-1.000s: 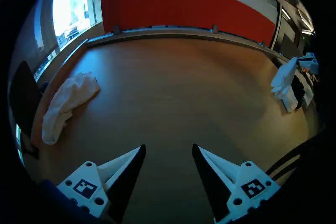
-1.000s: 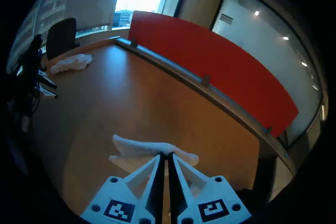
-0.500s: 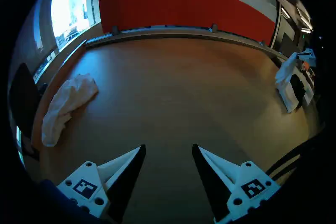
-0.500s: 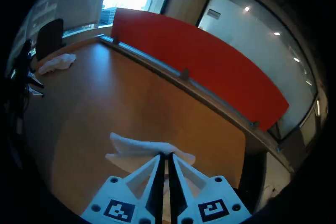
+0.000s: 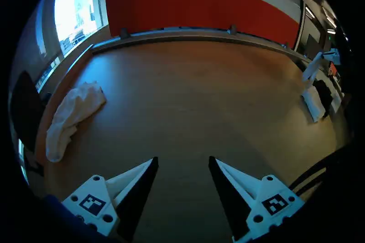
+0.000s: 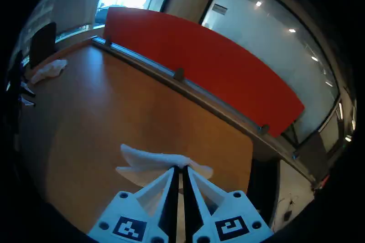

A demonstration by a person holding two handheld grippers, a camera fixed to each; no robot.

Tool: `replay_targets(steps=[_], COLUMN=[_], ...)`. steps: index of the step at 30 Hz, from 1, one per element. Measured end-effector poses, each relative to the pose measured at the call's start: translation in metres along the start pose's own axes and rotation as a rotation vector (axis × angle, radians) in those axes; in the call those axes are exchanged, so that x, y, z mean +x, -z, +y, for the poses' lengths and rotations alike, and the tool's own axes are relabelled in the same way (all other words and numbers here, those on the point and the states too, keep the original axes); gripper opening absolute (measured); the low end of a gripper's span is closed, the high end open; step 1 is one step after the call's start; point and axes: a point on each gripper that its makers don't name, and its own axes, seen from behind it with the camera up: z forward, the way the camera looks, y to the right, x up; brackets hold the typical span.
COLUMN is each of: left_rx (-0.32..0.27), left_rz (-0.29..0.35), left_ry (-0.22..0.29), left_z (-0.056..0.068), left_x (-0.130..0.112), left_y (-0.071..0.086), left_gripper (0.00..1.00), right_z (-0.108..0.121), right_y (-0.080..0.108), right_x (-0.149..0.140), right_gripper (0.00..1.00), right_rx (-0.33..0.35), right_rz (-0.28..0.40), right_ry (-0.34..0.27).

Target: Fold towel

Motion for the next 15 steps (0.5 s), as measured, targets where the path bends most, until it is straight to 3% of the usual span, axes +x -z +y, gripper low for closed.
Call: replay_targets(steps=[6,15], left_rx=[0.000,-0.002], left_rz=[-0.003,-0.004], left_ry=[0.000,-0.006], left_z=[0.002,0.005], left_x=[0.001,0.002], left_y=[-0.001,-0.001], left_gripper=[0.81,0.81], right_z=[0.012,0.013], right_y=[-0.001,0.001], right_x=[-0.006,-0.022], right_gripper=[0.05,0.05], right_rx=[-0.008,-0.012], right_rz=[-0.014,-0.037], right_ry=[-0.014,-0.028])
